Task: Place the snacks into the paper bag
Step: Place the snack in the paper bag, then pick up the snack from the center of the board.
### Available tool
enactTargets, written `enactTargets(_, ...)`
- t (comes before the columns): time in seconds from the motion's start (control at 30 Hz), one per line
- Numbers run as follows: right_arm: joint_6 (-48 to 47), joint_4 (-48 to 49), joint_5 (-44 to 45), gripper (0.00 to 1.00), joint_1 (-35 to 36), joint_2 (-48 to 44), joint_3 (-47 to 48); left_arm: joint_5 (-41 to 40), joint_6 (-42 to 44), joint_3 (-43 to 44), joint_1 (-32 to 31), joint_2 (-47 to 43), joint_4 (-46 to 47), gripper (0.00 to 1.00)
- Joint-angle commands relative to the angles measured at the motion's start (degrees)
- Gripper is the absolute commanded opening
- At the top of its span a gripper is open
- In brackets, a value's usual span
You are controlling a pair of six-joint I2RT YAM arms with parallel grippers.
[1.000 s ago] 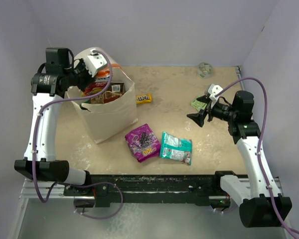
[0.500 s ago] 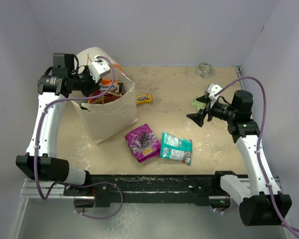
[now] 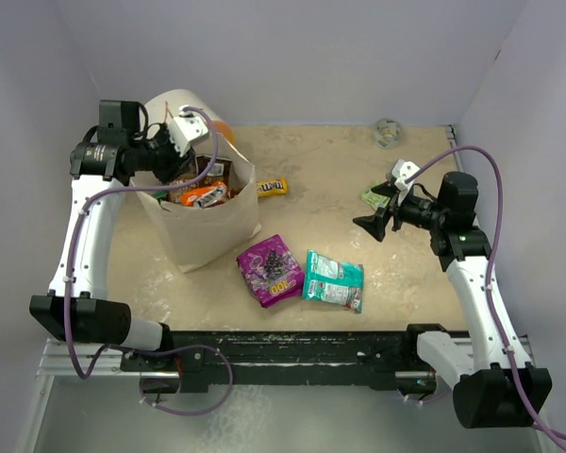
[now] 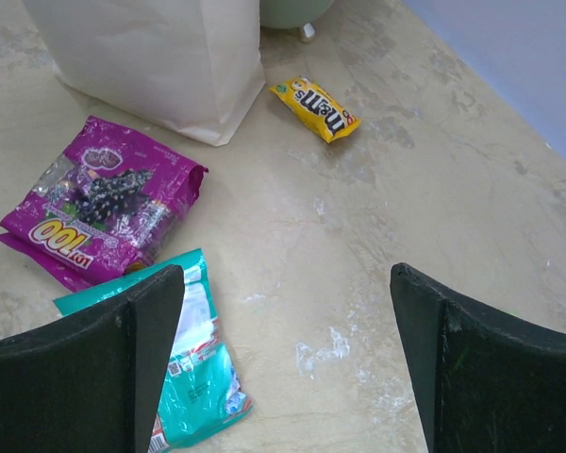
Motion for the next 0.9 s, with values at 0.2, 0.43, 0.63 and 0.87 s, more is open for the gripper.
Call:
enactTargets(0.2,-0.9,2.2,-0.4,0.92,-0.1,-0.6,-0.2,1.3,1.7,3.3,0.3,-3.8,2.0,0.49)
enactTargets(0.43,-0.3,2.8,0.7,0.93,-0.1,-0.7,-0.4,0.0,-5.2,-0.1,0.3,-9.1,9.5,0.76)
enactTargets(0.63,1.3,4.0,4.1,0.94,-0.1,-0.4,-0.1,-3.5,-12.9,-5.4,0.3,-14.2,18.1,0.99)
enactTargets(0.87,1.8,1.9,3.7,0.94,0.6,3.7,3.6,-8.6,-20.5,-7.7,0.3,-15.4,21.9,0.99)
